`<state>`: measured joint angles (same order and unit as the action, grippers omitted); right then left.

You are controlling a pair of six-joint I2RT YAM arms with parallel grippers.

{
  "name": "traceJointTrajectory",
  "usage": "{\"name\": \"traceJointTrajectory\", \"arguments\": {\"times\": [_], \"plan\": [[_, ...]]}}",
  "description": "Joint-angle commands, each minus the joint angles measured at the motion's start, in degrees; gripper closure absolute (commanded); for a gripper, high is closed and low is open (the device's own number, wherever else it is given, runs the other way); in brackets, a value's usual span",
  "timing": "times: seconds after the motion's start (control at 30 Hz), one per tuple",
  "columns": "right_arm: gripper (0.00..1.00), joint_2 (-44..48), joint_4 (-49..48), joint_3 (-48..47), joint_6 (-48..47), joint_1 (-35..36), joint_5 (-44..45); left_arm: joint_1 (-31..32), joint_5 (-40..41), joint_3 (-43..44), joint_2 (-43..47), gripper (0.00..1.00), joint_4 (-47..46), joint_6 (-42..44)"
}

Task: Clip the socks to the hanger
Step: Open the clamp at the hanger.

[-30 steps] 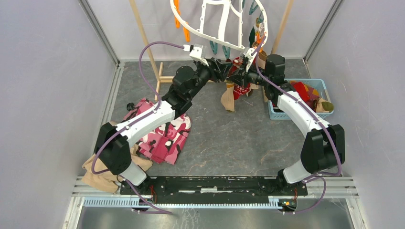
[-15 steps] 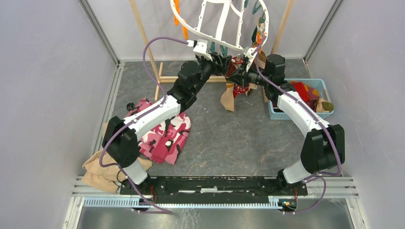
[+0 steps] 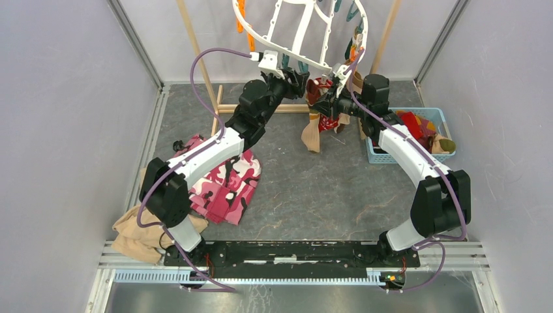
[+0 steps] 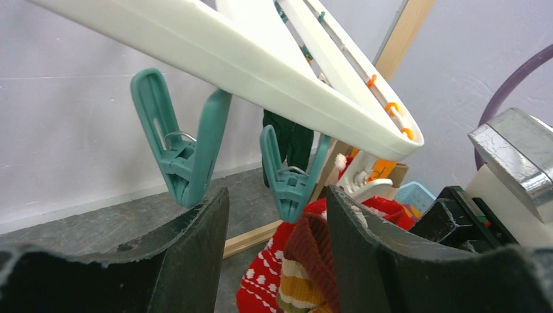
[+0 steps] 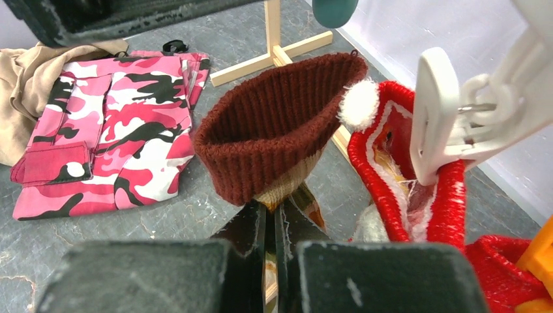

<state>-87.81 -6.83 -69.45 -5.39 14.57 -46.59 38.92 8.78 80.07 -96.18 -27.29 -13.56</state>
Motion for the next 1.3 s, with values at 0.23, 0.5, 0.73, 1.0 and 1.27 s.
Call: {"name": "traceJointTrajectory", "arguments": {"times": [0.23, 0.5, 0.73, 1.0, 1.27], "plan": [[1.00, 0.4, -1.9, -1.0, 1.3, -0.2, 0.7, -1.5, -5.4, 4.0, -1.6, 0.34, -3.4, 0.7], [1.00, 0.4, -1.9, -1.1, 1.3, -0.2, 0.7, -1.5, -5.4, 6.5, -3.3, 0.34, -3.7, 1.3], [1.00, 0.4, -2.0, -1.1, 1.4, -0.2, 0.6, -1.5, -5.3, 8.2, -4.6, 0.34, -3.5, 1.6], [1.00, 0.2, -1.9, -1.1, 1.3, -0.2, 0.6, -1.5, -5.6, 8.4, -4.8, 0.38, -4.8, 2.4], [1.00, 0.2, -1.9, -1.3, 1.4, -0.2, 0.6, -1.5, -5.8, 9.2, -4.9, 0.37, -4.8, 3.0]]}}
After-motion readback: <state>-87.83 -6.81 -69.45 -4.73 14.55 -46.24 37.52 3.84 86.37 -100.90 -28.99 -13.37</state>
